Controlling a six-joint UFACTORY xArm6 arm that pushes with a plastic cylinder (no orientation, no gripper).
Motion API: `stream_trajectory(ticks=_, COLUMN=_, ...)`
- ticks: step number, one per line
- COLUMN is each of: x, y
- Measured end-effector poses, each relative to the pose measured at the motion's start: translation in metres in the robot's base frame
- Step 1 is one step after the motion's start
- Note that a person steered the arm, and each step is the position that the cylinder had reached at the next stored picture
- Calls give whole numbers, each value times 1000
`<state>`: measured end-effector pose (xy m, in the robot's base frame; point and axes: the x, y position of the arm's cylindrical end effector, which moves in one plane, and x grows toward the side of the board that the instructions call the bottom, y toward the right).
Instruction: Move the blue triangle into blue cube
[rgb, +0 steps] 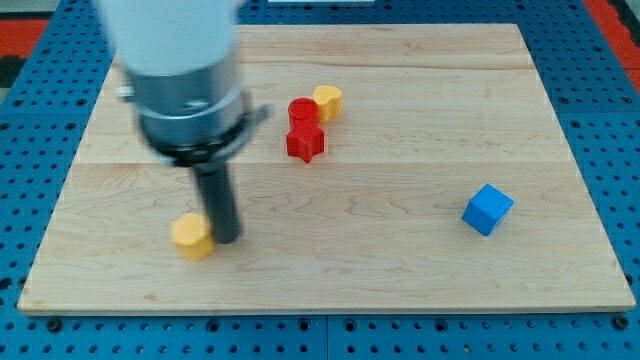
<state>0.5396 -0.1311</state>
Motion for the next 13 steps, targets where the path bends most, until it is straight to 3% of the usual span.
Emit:
stream_trajectory(ticks=1, x=-18, y=-21)
stream_trajectory(ticks=2, x=-67, y=85)
stream_trajectory(ticks=3, x=-76, y=187)
stream_trajectory(ticks=4, x=-69, y=265)
stream_trajectory(ticks=5, x=-38, y=295)
stream_trajectory(ticks=6, x=-20, y=286)
stream_trajectory(ticks=7, x=-8, y=168)
stream_trajectory(ticks=10, x=-117, y=-39)
stream_trajectory(ticks=11, x=-187, y=-39)
stream_trajectory(ticks=12, x=-227, y=-25)
stream_trajectory(ticks=13, x=-203, y=-2)
